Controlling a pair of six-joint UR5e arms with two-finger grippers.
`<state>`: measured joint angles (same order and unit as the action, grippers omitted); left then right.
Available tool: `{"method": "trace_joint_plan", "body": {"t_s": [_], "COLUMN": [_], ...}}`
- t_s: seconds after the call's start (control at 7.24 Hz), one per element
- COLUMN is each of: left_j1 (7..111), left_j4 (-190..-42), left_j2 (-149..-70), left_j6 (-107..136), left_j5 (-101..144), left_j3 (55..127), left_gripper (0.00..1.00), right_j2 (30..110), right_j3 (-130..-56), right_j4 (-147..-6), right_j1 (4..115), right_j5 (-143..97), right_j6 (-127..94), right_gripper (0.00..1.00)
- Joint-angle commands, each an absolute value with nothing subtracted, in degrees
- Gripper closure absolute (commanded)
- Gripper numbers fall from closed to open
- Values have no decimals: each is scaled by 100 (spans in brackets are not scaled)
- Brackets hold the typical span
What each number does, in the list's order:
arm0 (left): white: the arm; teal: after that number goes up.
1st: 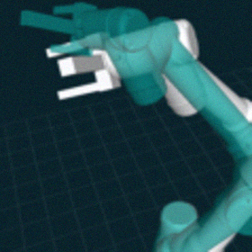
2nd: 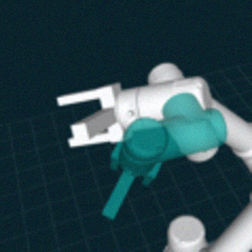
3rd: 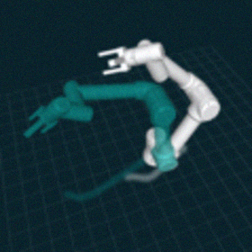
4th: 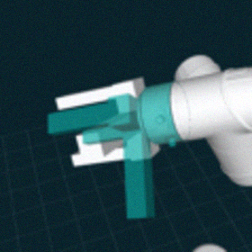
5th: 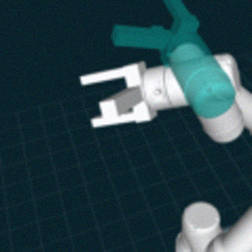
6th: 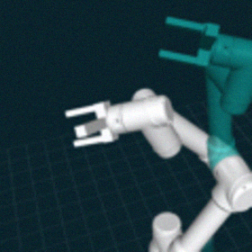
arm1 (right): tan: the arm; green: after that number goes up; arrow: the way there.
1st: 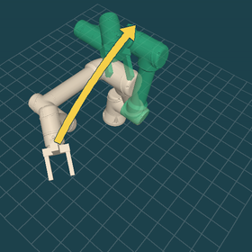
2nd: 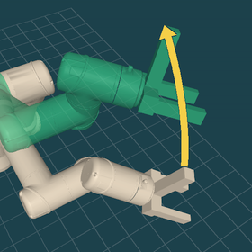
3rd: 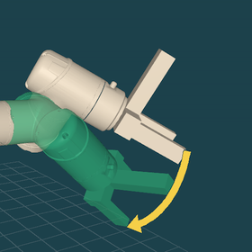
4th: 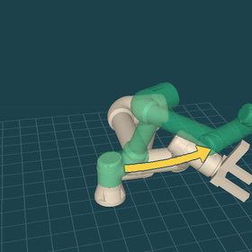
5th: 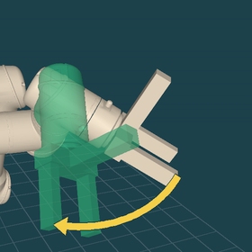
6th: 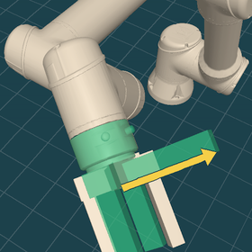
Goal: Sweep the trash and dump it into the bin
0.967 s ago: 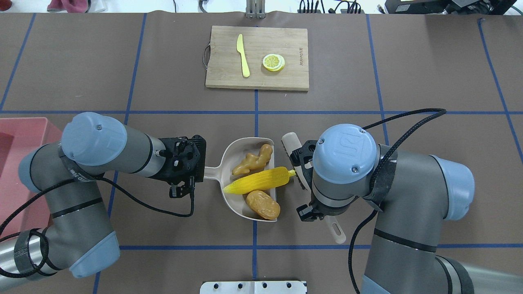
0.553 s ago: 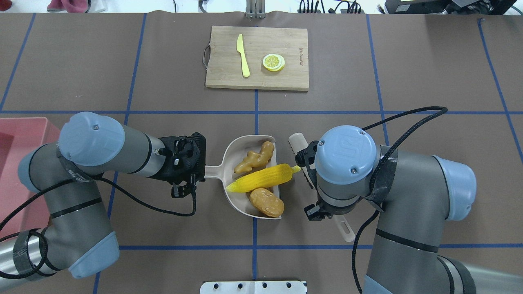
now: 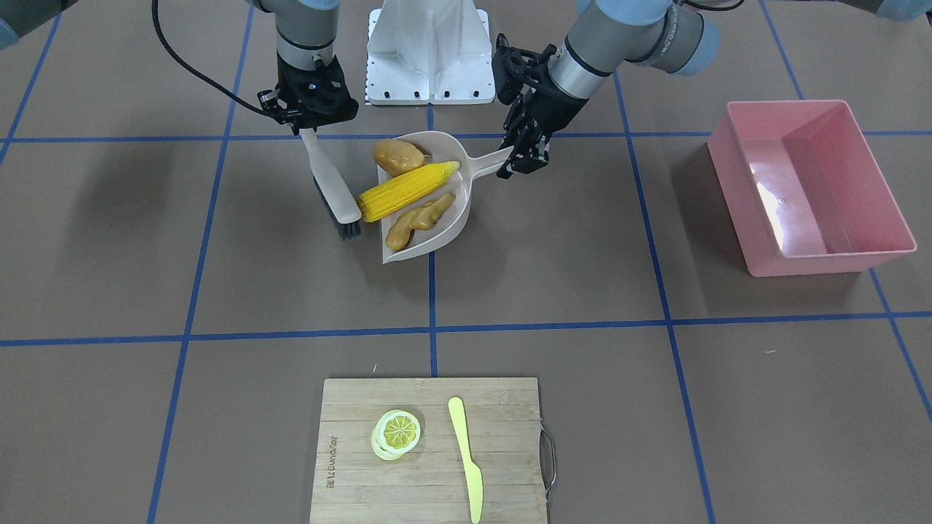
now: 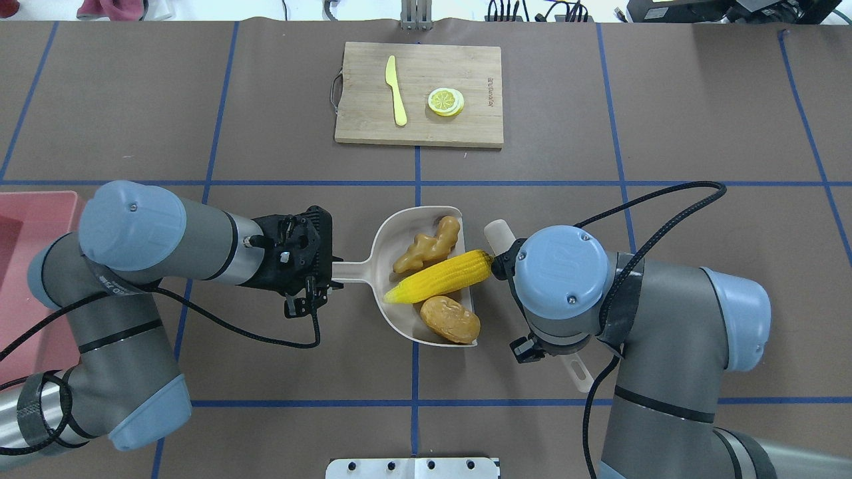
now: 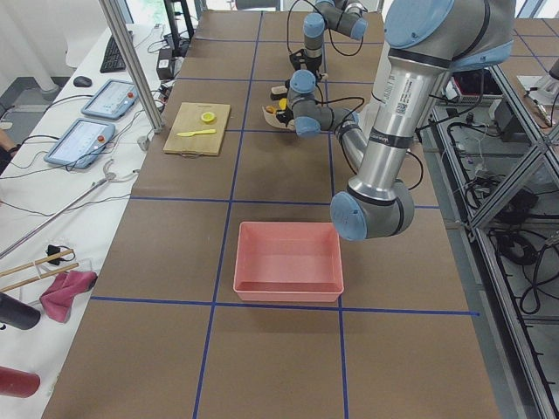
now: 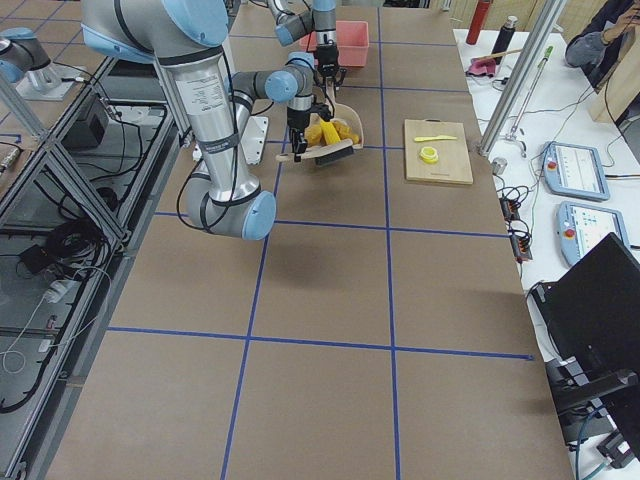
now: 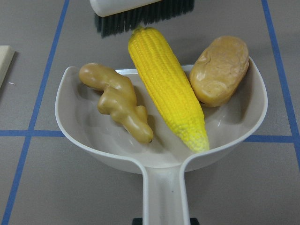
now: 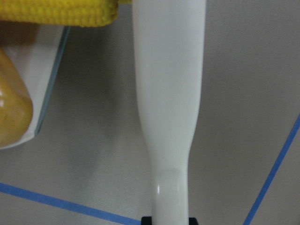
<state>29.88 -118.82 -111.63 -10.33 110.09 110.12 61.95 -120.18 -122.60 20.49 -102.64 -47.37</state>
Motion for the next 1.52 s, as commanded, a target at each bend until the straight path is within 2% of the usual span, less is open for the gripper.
{"method": "trace_joint_plan", "body": {"t_s": [0.0,0.28,0.83,0.97,1.11,1.38], "left_j1": [3084,3111,3120,3120,3111,3103], "left_j4": [-12015,-12015,-11971,-11936,-11936,-11936], "left_j2": [-11145,-11145,-11075,-10935,-10934,-10925], "left_j6": [-1028,-1028,-1028,-1037,-1037,-1037], "left_j5": [11004,11013,11030,11004,11004,11004], "left_j3": [11021,11021,10987,10978,10934,10837], "left_gripper": [100,100,100,100,100,100], "right_j2": [6267,6170,6371,6424,6425,6627], "right_j3": [-12076,-12724,-12683,-12465,-12037,-11211], "right_j4": [-12470,-13260,-13246,-13202,-12784,-11739], "right_j1": [2099,2136,2285,2564,3158,3566], "right_j5": [-10116,-10116,-10046,-9907,-9984,-10176], "right_j6": [-4720,-4606,-4413,-3986,-3668,-3639], "right_gripper": [100,100,100,100,100,100]}}
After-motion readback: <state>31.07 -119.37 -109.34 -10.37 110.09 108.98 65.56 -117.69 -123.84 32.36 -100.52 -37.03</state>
